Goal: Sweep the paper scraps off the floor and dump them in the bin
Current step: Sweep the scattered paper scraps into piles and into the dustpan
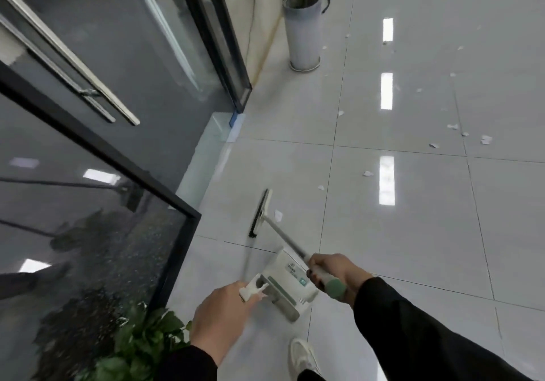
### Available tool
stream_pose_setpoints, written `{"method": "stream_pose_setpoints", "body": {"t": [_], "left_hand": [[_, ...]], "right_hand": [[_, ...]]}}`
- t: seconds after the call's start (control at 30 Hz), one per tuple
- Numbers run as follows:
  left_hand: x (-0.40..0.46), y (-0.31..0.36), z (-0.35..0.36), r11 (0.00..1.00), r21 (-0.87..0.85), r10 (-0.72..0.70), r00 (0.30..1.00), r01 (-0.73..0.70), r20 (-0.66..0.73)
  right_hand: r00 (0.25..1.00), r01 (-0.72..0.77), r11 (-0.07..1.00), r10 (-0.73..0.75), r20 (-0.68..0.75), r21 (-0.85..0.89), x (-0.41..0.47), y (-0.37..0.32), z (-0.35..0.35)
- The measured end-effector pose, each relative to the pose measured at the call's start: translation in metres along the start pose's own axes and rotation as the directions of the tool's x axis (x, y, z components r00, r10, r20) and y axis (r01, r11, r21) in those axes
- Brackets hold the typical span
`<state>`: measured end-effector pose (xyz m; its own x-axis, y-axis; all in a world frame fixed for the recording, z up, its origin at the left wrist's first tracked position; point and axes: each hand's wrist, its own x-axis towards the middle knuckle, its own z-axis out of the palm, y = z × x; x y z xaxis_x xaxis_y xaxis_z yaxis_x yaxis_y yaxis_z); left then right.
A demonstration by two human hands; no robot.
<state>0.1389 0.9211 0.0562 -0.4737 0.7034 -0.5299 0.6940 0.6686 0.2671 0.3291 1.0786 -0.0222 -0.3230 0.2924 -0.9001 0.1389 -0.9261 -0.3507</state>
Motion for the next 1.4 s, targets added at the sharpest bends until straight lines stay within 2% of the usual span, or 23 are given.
{"method": "stream_pose_setpoints", "body": {"t": [0.17, 0.27, 0.37, 0.5, 0.57, 0.73, 0.83, 1.03, 1.17, 1.23, 1.4], "left_hand": [[0.046, -0.002, -0.023, 1.000, 0.026, 0.018, 1.000, -0.018, 0.001], [0.067, 0.014, -0.026, 0.998, 0.052, 0.020, 1.000, -0.021, 0.020], [0.087, 0.043, -0.027, 0.997, 0.062, 0.051, 0.999, -0.051, 0.012], [0.121, 0.111, -0.024, 0.994, 0.071, 0.077, 0.997, -0.078, 0.021], [0.130, 0.124, -0.021, 0.996, 0.068, 0.057, 0.998, -0.059, 0.022], [0.172, 0.211, -0.027, 0.999, 0.037, 0.028, 0.999, -0.028, -0.017], [0.188, 0.243, -0.035, 0.999, 0.043, 0.000, 1.000, 0.001, -0.028], [0.222, 0.312, -0.042, 0.995, 0.086, 0.053, 0.998, -0.049, -0.044], [0.245, 0.344, -0.042, 0.989, 0.115, 0.095, 0.995, -0.090, -0.038], [0.261, 0.374, -0.037, 0.978, 0.141, 0.155, 0.988, -0.156, 0.013], [0.285, 0.409, -0.036, 0.937, 0.176, 0.290, 0.953, -0.301, 0.085]], "right_hand": [[0.996, -0.014, 0.997, 0.008, -0.091, -0.069, 0.030, -0.038, -0.015], [0.982, -0.041, 0.995, 0.022, -0.189, -0.096, 0.022, -0.054, -0.069], [0.962, -0.041, 0.998, 0.027, -0.272, -0.046, 0.000, -0.071, -0.133], [0.931, -0.022, 0.999, 0.002, -0.364, -0.050, -0.036, -0.110, -0.216], [0.932, 0.011, 0.998, -0.032, -0.360, -0.059, -0.051, -0.122, -0.227], [0.962, 0.075, 0.997, -0.072, -0.264, 0.000, -0.057, -0.208, -0.266], [0.975, 0.079, 0.991, -0.053, -0.218, 0.111, -0.025, -0.249, -0.264], [0.982, 0.048, 0.968, 0.000, -0.191, 0.245, 0.037, -0.305, -0.286], [0.967, 0.038, 0.933, 0.056, -0.248, 0.357, 0.032, -0.293, -0.323], [0.950, 0.070, 0.903, 0.069, -0.303, 0.424, 0.011, -0.270, -0.354], [0.908, 0.141, 0.828, 0.110, -0.404, 0.543, -0.056, -0.215, -0.379]]}}
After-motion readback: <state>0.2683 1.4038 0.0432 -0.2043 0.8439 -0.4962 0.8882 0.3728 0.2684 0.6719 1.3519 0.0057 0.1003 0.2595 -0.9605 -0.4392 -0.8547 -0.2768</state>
